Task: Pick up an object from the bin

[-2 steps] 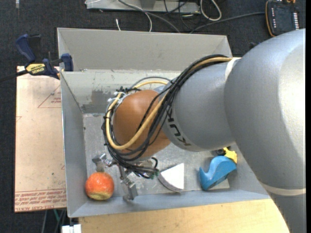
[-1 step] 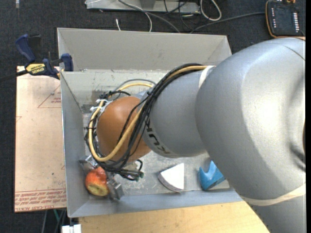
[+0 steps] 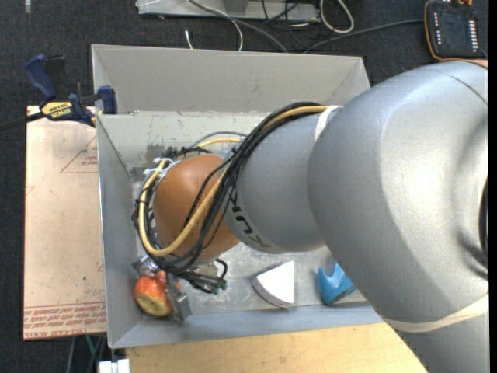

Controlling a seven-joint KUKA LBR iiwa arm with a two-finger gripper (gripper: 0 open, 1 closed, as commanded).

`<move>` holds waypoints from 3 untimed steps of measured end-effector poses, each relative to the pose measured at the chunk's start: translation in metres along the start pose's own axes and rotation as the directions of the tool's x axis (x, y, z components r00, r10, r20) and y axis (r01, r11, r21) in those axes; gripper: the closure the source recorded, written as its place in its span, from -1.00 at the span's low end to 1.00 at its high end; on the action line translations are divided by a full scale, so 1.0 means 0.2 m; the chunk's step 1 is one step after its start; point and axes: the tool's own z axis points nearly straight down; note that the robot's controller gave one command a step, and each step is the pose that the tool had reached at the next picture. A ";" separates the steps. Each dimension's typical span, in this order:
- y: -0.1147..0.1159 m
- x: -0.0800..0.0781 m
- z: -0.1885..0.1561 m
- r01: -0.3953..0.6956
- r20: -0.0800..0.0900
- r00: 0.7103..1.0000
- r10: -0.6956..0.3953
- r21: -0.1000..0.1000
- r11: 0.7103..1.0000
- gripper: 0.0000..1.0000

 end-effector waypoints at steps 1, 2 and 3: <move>0.00 0.00 0.00 0.000 0.000 1.000 0.000 0.000 1.000 1.00; 0.01 0.01 -0.07 -0.001 -0.008 1.000 0.001 -0.003 1.000 1.00; 0.01 0.01 -0.22 -0.001 -0.006 1.000 0.001 -0.004 1.000 1.00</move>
Offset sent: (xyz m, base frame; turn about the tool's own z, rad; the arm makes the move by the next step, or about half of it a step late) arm 0.0000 -0.0001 0.0577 0.0002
